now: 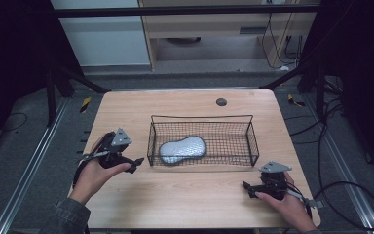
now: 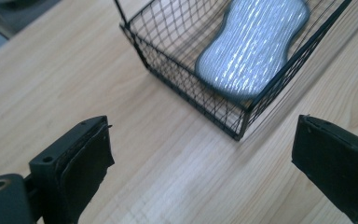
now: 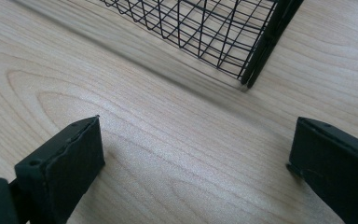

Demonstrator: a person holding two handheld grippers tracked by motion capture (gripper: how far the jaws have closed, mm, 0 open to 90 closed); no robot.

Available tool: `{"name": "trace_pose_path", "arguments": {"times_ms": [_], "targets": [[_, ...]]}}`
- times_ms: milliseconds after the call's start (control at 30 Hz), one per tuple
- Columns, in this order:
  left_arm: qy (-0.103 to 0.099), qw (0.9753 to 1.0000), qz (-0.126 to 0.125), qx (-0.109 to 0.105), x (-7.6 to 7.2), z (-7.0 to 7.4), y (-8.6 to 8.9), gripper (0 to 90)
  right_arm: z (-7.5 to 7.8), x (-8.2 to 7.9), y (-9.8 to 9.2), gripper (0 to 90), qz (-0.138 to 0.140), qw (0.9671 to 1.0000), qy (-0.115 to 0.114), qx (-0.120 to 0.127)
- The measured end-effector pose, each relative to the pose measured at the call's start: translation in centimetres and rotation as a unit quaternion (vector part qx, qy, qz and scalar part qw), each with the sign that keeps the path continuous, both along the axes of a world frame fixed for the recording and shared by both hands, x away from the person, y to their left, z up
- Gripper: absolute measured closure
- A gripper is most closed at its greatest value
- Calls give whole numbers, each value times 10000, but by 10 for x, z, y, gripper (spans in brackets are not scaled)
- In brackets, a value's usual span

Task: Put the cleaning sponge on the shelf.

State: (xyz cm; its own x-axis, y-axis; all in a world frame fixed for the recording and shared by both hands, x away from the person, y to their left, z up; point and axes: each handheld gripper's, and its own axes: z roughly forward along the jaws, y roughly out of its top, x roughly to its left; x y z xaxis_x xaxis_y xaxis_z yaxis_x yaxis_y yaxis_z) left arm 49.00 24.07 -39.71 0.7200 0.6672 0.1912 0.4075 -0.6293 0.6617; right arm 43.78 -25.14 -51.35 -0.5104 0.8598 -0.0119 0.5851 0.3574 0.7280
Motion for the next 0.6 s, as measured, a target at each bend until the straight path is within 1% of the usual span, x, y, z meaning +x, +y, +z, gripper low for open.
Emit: {"name": "trace_pose_path", "arguments": {"times_ms": [33,133,200,267,300,333,400,433,467,500,533,567,600], "targets": [[67,10000,70,-10,1,-6,6,41,0,0,0,31,3,10000,-1,1],[122,9998,153,6,2,-12,11,42,0,0,0,31,3,10000,-4,1],[187,9995,248,-57,4,-19,16,42,0,0,0,31,2,10000,-2,2],[270,9991,315,-71,5,-25,20,42,0,0,0,31,3,10000,-2,0],[349,9987,363,-63,6,-32,23,42,0,0,0,31,0,10000,-2,3],[349,9987,363,-63,6,-32,23,42,0,0,0,31,0,10000,-2,3],[450,9980,447,-79,8,-42,27,43,0,0,0,31,3,10000,-1,2],[450,9980,447,-79,8,-42,27,44,0,0,0,31,3,10000,-1,2],[514,9974,496,-70,9,-48,29,44,0,0,0,31,2,10000,-2,2],[514,9974,496,-70,9,-48,29,44,0,0,0,31,2,10000,-2,2],[539,9972,520,-48,9,-52,30,44,0,0,0,31,1,10000,-3,3],[585,9966,580,3,10,-59,32,44,0,0,0,31,2,10000,0,2],[585,9966,580,3,10,-59,32,44,0,0,0,31,2,10000,-1,3]]}}
